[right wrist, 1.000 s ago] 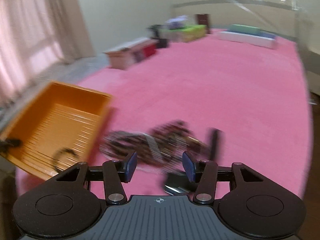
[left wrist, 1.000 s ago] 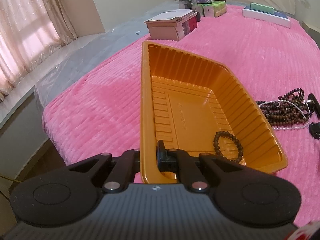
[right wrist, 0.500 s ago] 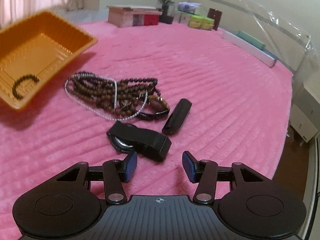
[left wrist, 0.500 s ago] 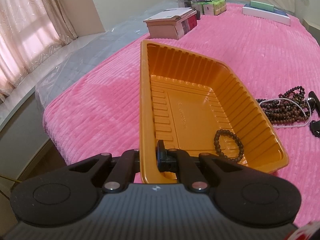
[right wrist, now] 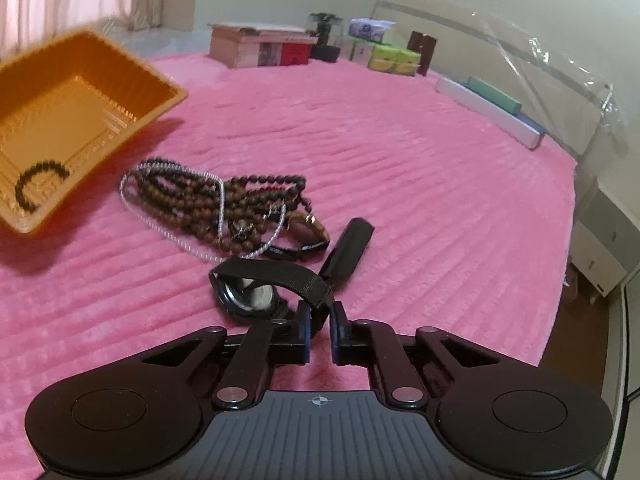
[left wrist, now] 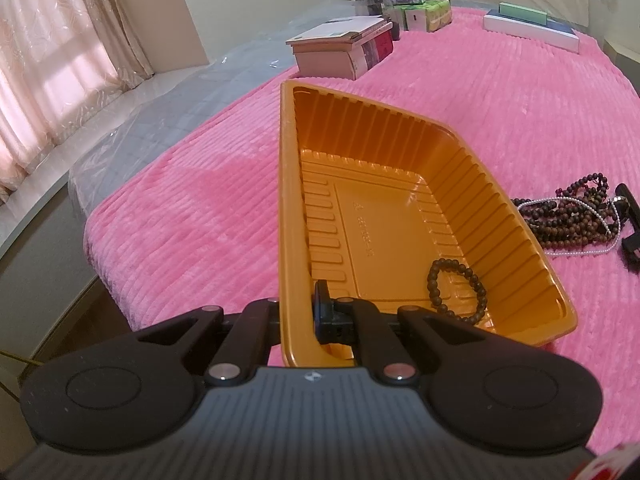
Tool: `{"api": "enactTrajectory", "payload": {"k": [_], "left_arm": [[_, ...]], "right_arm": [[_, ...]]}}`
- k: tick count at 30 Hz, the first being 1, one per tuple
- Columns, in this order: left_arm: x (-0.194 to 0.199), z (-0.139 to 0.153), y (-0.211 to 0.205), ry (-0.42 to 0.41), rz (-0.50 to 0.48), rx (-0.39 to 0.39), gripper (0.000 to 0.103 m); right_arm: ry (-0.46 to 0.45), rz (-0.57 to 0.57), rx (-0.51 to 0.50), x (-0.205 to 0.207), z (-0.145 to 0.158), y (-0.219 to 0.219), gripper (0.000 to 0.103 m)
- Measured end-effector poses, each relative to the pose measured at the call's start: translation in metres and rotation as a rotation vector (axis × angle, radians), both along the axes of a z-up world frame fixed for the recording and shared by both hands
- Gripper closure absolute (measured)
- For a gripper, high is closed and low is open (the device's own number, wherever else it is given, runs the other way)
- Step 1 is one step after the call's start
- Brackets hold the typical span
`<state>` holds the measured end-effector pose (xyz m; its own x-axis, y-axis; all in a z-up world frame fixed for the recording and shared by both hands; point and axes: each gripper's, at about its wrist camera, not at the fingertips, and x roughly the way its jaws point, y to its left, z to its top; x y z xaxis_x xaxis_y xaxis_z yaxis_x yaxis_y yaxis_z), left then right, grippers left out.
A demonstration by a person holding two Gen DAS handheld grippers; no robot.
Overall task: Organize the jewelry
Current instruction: 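Grasp the black band with the right gripper and place it in the tray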
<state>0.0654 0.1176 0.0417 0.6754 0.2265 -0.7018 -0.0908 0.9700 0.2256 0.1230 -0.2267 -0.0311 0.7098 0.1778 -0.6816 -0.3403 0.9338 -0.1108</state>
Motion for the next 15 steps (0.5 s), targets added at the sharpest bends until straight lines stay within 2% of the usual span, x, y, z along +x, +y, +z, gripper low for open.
{"api": "enactTrajectory", "payload": {"k": [8,15], "left_arm": [[0.001,0.000,0.000,-0.001,-0.002,0.000,0.100],[0.000,0.000,0.000,-0.001,-0.002,0.000,0.100]], "right_arm": [[-0.001,-0.019,0.093,0.000,0.022,0.000,0.098],[-0.008,0.024,0.143,0.004,0.039,0.015,0.098]]}}
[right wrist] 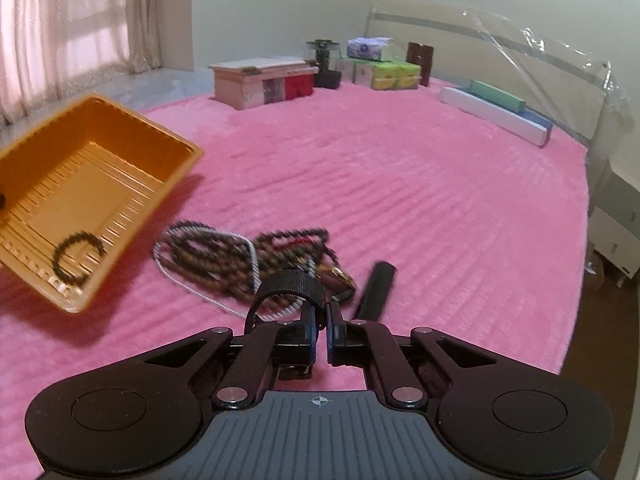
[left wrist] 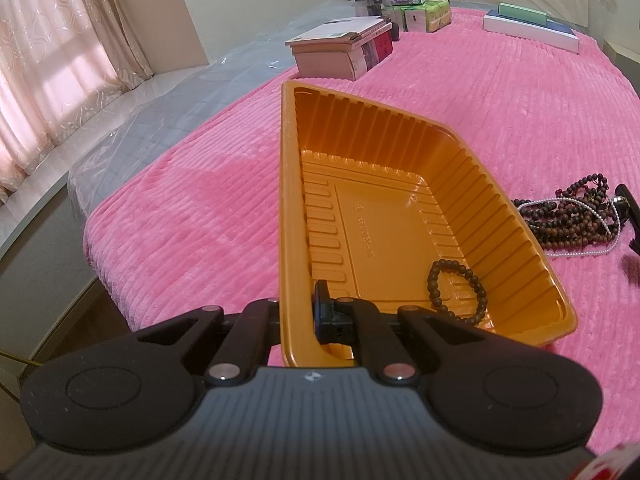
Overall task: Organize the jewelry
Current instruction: 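Grasp the black band with the right gripper and place it in the tray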
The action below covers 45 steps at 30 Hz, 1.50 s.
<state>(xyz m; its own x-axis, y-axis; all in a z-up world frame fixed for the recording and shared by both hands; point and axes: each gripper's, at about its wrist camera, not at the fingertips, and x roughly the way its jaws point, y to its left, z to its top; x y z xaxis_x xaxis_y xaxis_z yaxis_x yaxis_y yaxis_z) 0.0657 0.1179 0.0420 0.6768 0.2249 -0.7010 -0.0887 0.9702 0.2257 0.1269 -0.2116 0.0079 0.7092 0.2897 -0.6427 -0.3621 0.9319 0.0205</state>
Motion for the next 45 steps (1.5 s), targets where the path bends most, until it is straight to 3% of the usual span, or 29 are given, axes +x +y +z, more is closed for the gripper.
{"api": "enactTrajectory", "payload": {"k": [14,24,40,43,45], "left_arm": [[0.001,0.001,0.001,0.001,-0.003,0.002,0.100],[0.002,0.001,0.001,0.008,-0.008,0.001,0.100],[0.002,0.001,0.001,0.008,-0.007,0.002,0.100],[0.002,0.001,0.001,0.008,-0.007,0.001,0.100],[0.002,0.001,0.001,0.013,-0.012,0.000,0.100]], "right_arm": [[-0.041,0.218,0.130,0.013,0.042,0.081,0.098],[-0.009,0.316,0.137,0.016,0.036,0.123,0.098],[0.051,0.356,0.129,0.020,0.019,0.144,0.098],[0.061,0.369,0.159,0.020,0.018,0.143,0.092],[0.046,0.356,0.195,0.019,0.021,0.136,0.081]]}}
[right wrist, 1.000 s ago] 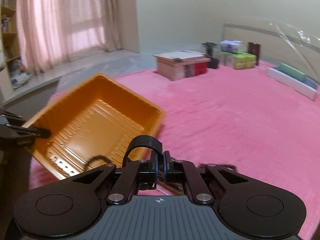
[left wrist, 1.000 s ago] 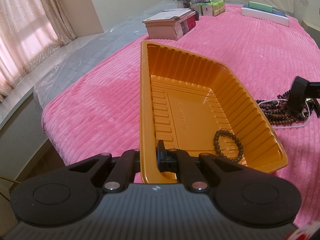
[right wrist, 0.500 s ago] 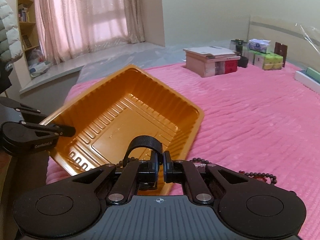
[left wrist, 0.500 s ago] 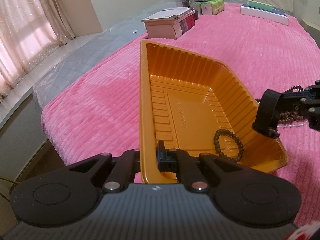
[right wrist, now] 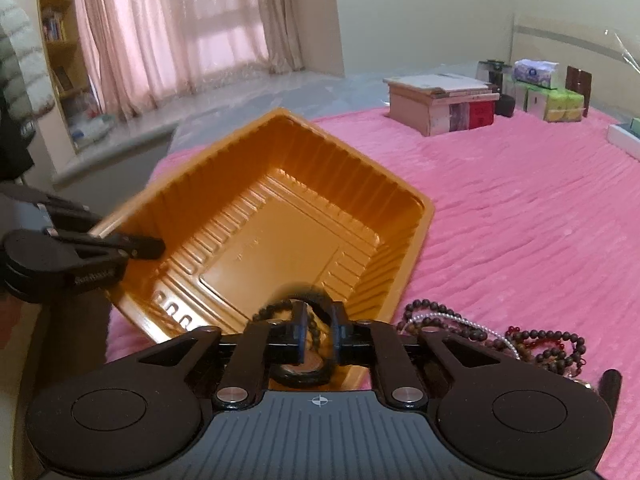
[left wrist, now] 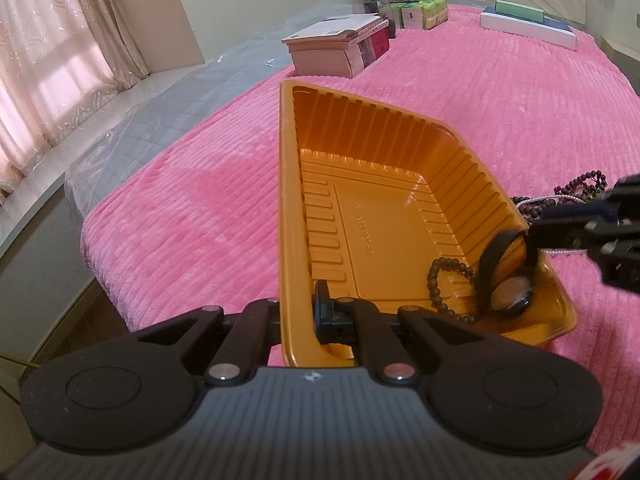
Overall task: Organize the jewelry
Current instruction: 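Grasp the black band with the right gripper and place it in the tray, then grasp the black cylindrical case with the right gripper and drop it in the tray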
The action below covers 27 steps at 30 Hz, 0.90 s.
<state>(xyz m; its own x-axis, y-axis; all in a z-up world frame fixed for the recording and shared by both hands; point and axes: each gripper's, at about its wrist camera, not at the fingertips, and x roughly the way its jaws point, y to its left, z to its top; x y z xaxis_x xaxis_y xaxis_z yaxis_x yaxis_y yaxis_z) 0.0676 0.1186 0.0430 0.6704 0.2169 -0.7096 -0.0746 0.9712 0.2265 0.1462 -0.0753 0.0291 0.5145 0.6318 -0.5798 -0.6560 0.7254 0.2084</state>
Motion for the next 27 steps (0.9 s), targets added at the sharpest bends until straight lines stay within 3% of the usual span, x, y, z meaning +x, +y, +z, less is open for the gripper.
{"api": "enactTrajectory", "payload": {"k": [3,6,17,23,27], "left_arm": [[0.001,-0.001,-0.001,0.002,0.000,0.005,0.100],[0.002,-0.002,0.000,0.003,0.001,0.001,0.100],[0.003,-0.003,0.000,0.005,0.002,0.007,0.100],[0.004,-0.003,0.000,0.008,0.003,0.011,0.100],[0.004,-0.003,0.000,0.009,0.003,0.013,0.100]], "right_arm": [[-0.006,-0.058,0.035,0.001,0.005,-0.017,0.066],[0.001,-0.141,0.039,0.000,0.002,-0.040,0.062],[0.127,-0.483,-0.050,-0.006,-0.042,-0.151,0.060],[0.121,-0.585,-0.080,-0.001,-0.048,-0.181,0.059],[0.115,-0.593,-0.082,0.013,-0.052,-0.184,0.059]]}}
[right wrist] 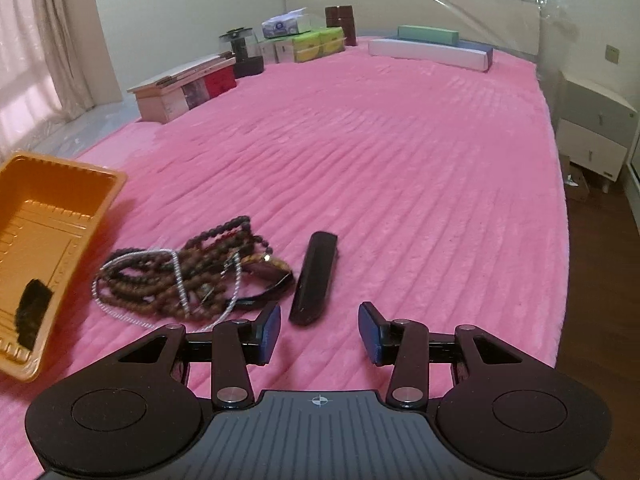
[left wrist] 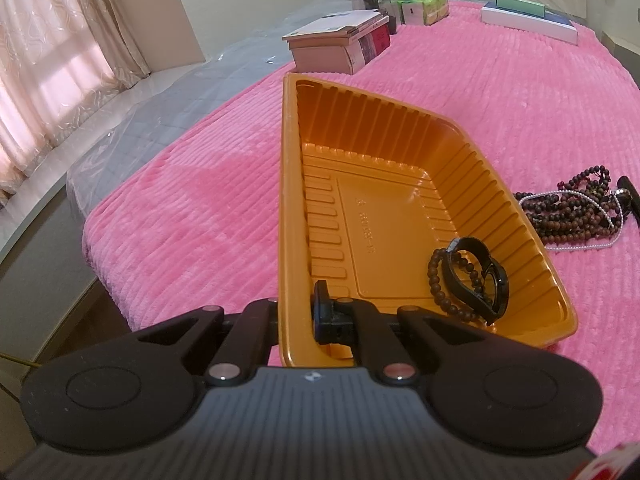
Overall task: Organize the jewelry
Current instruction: 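Grasp the black cylindrical case with the right gripper and drop it in the tray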
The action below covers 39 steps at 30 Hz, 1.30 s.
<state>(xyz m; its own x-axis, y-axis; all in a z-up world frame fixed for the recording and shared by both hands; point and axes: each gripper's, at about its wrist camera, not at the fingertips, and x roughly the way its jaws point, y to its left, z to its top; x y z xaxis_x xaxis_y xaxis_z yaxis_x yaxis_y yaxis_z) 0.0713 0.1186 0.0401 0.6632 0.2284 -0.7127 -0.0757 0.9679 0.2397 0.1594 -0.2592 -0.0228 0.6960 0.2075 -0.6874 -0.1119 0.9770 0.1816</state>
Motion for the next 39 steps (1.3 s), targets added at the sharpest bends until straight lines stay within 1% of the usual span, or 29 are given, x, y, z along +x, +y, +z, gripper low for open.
{"api": "enactTrajectory", "payload": {"k": [2,8,10,12,16,17,20,24,29,35,39], "left_arm": [[0.001,0.000,0.000,0.001,0.001,0.001,0.100],[0.001,0.001,-0.002,0.003,-0.001,0.008,0.100],[0.001,0.001,-0.001,0.004,-0.001,0.009,0.100],[0.002,0.000,-0.001,0.005,0.000,0.010,0.100],[0.002,0.000,-0.001,0.006,-0.001,0.009,0.100],[0.002,0.000,-0.001,0.006,-0.002,0.010,0.100],[0.002,0.000,-0.001,0.007,-0.004,0.012,0.100],[0.002,0.000,-0.001,0.006,-0.005,0.013,0.100],[0.002,-0.001,-0.001,0.010,-0.008,0.013,0.100],[0.002,-0.001,0.000,0.012,-0.012,0.013,0.100],[0.003,-0.001,0.002,0.020,-0.016,0.015,0.100]], "right_arm": [[-0.004,0.012,0.001,0.007,-0.002,0.000,0.060],[0.012,0.013,-0.047,0.030,-0.013,0.006,0.060],[0.016,0.014,-0.049,0.036,-0.015,0.008,0.063],[0.016,0.024,-0.066,0.040,-0.017,0.011,0.070],[0.023,0.039,-0.086,0.044,-0.021,0.014,0.075],[0.025,0.041,-0.090,0.044,-0.022,0.014,0.080],[0.030,0.039,-0.095,0.041,-0.021,0.014,0.081],[0.024,0.014,-0.083,0.030,-0.014,0.010,0.081],[0.008,0.016,-0.012,0.013,0.005,0.010,0.081],[-0.025,0.116,0.060,0.003,0.034,0.039,0.081],[-0.040,0.200,0.090,0.000,0.047,0.066,0.081]]}}
